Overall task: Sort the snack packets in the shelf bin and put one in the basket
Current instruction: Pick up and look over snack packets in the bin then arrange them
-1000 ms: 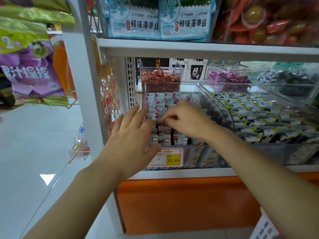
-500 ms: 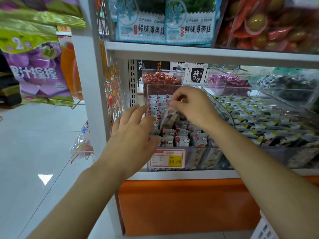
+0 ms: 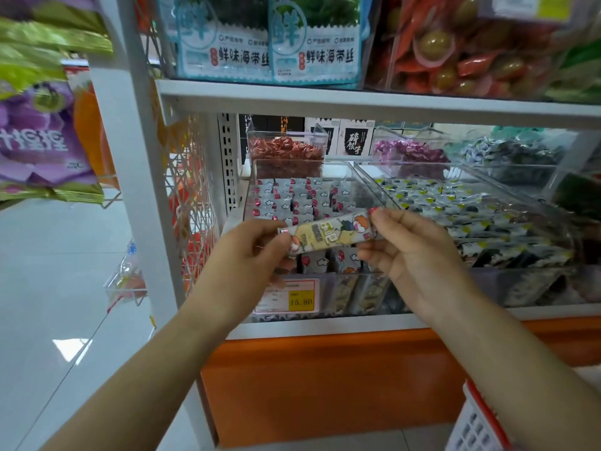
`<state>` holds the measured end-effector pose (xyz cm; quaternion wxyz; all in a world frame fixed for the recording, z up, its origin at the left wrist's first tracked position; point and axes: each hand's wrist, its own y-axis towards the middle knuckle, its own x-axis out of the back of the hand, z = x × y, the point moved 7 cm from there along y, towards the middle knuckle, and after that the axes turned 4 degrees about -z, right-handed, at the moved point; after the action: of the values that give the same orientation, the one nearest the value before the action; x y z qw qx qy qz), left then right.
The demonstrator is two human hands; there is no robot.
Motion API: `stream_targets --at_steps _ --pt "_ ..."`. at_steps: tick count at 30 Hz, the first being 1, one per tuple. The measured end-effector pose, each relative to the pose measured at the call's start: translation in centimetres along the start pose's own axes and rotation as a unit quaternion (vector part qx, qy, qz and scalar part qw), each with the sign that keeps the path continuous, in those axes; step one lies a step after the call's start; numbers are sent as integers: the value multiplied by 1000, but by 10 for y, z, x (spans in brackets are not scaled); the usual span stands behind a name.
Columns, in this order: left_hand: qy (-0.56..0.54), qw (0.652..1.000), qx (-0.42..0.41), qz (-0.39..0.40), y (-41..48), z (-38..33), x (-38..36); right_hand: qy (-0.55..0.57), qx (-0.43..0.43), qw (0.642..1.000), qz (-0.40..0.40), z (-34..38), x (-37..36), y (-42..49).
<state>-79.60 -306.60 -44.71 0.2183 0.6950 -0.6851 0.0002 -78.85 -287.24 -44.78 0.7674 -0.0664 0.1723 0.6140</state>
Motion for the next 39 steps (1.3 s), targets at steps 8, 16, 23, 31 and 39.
stream_targets --at_steps 8,16,23,31,39 --pt "-255 958 133 11 -1 11 -1 68 -79 993 51 -12 3 -2" --pt "-404 899 165 15 1 10 -8 116 -108 987 11 -19 7 0" --pt "-416 892 175 11 1 13 -10 111 -63 992 -11 -17 13 3" --pt "-269 951 141 60 -3 12 -11 -65 87 994 15 0 10 -2" --pt "-117 991 41 49 -4 -3 -5 -169 109 979 18 -2 7 -5"
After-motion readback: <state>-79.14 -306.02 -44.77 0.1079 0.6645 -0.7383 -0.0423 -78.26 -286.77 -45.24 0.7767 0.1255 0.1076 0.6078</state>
